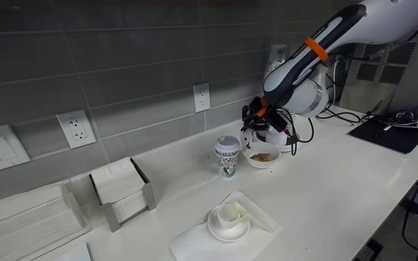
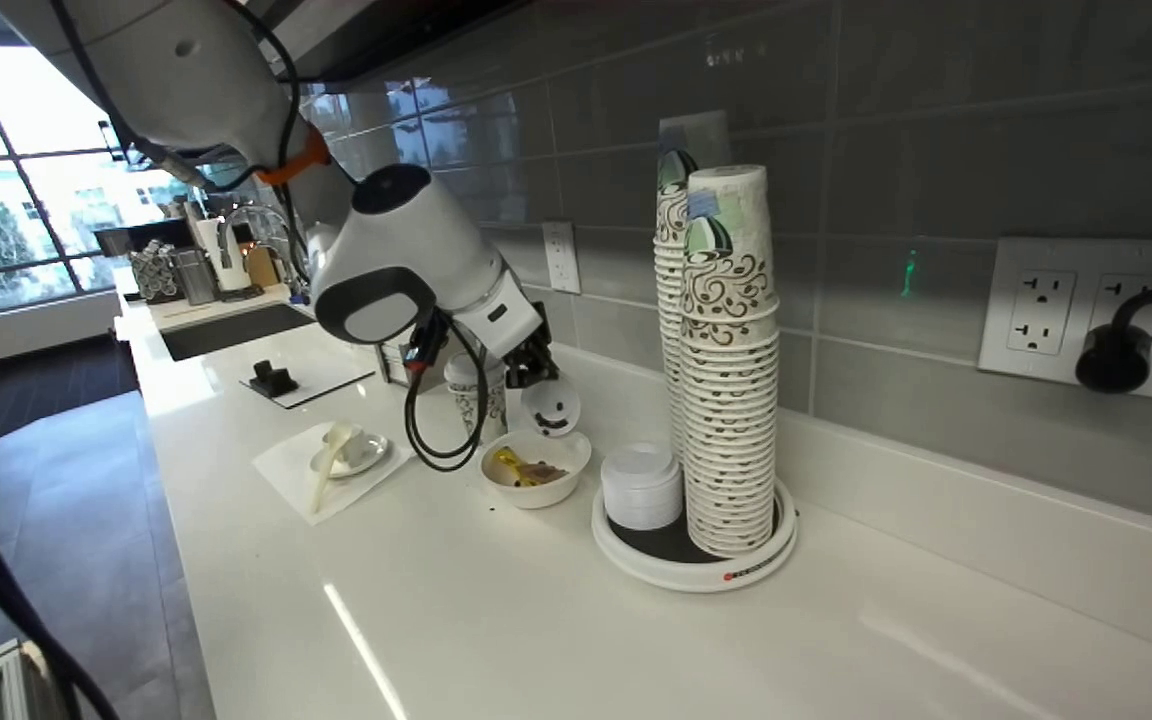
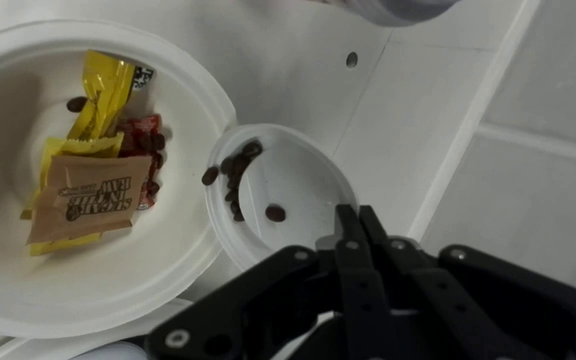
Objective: Pick up the white lid on the left and pour its contents into the white plate on the right
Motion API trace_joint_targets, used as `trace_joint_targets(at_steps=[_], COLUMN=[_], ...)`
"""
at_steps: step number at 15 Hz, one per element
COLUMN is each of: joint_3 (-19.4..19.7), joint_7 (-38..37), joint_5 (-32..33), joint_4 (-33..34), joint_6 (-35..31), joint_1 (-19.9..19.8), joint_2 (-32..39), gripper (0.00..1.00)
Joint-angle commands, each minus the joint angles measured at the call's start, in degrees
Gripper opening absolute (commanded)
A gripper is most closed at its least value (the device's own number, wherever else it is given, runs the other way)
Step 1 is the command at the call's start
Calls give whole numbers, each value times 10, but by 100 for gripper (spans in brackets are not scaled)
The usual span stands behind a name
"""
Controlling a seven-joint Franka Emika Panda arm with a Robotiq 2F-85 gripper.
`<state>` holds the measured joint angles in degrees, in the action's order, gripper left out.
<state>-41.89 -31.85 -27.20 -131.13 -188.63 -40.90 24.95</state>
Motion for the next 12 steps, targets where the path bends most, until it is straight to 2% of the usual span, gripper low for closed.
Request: trace_joint_targets(at_steps=[1, 3, 9, 12], joint_3=[-10, -16, -20, -34], joint_7=[1, 4, 4, 3], joint_5=[0, 0, 0, 1], joint_4=[-1, -3, -3, -1], joint_6=[0, -2, -3, -3], joint_1=[-16, -28, -28, -49], joint_2=[7, 15, 17, 24], gripper=[3, 3, 1, 1])
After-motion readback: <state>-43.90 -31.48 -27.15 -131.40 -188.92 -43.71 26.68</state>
